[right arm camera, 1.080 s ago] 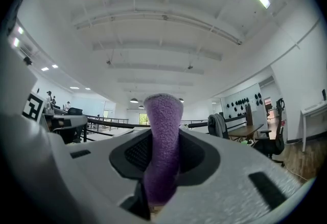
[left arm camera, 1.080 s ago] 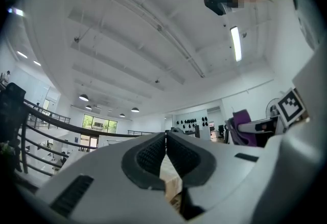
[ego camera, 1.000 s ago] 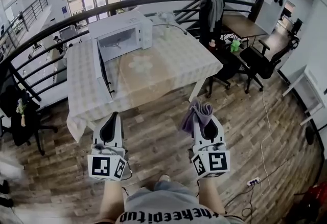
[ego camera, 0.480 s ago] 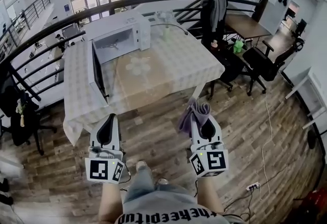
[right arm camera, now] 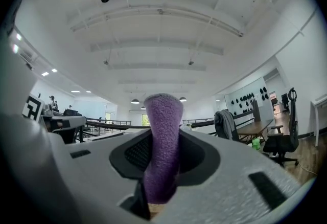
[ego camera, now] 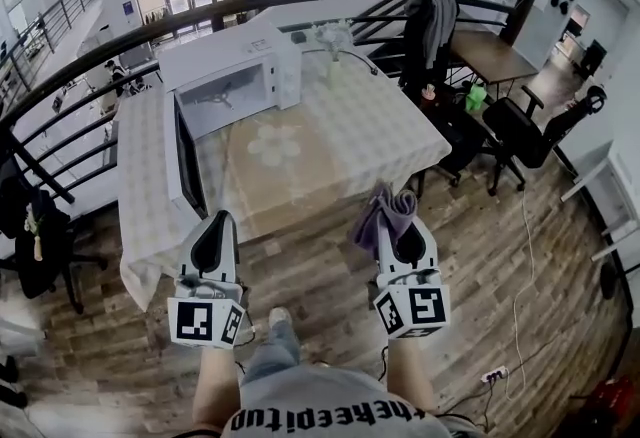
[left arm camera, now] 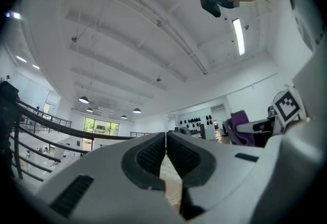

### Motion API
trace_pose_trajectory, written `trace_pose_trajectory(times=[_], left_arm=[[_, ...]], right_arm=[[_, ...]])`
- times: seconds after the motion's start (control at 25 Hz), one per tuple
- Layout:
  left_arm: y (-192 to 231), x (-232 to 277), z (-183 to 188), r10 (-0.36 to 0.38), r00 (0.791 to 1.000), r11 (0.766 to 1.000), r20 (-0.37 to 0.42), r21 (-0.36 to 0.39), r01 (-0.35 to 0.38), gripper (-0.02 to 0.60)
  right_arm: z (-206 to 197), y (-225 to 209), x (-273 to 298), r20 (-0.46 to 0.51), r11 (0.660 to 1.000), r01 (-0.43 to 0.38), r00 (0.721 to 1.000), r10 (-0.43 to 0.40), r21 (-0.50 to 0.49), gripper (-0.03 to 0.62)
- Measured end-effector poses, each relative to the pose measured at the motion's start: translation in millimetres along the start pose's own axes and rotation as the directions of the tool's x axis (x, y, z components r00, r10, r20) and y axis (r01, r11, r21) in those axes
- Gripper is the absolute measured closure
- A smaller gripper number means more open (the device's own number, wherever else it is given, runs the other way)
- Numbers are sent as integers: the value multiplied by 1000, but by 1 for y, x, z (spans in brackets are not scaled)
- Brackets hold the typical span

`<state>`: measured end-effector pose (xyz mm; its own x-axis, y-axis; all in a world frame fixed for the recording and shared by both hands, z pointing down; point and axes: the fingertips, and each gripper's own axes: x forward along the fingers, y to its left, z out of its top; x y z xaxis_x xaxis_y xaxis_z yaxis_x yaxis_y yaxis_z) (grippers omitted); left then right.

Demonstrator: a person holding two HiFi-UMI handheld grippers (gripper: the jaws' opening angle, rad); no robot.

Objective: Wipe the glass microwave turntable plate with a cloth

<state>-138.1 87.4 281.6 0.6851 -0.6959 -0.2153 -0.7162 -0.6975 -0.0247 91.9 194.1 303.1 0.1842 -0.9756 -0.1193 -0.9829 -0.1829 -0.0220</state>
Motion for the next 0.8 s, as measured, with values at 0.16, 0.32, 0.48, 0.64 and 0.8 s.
trace_pose_trajectory(times=[0.16,0.32,0.48,0.64,0.8], left_arm=[[24,42,-5,-16,1000,1000,7,-4,16,571],[47,75,-5,-30,999,1000,21,-2,30,571],[68,100,-9,-45,999,999,25,-10,45,571],[79,123,-12,-73,997,997,26,-11,74,571],[84,139,-16,-99,995,995,30,-9,100,571]], right_arm=[[4,0,45,16,1000,11,1000,-10,-7,484],[-1,3,84,22,1000,21,1000,-21,2,484],[-4,11,115,28,1000,31,999,-31,1,484],[-4,15,137,32,999,45,998,-45,-4,484],[-8,16,148,27,998,63,998,-63,-11,484]])
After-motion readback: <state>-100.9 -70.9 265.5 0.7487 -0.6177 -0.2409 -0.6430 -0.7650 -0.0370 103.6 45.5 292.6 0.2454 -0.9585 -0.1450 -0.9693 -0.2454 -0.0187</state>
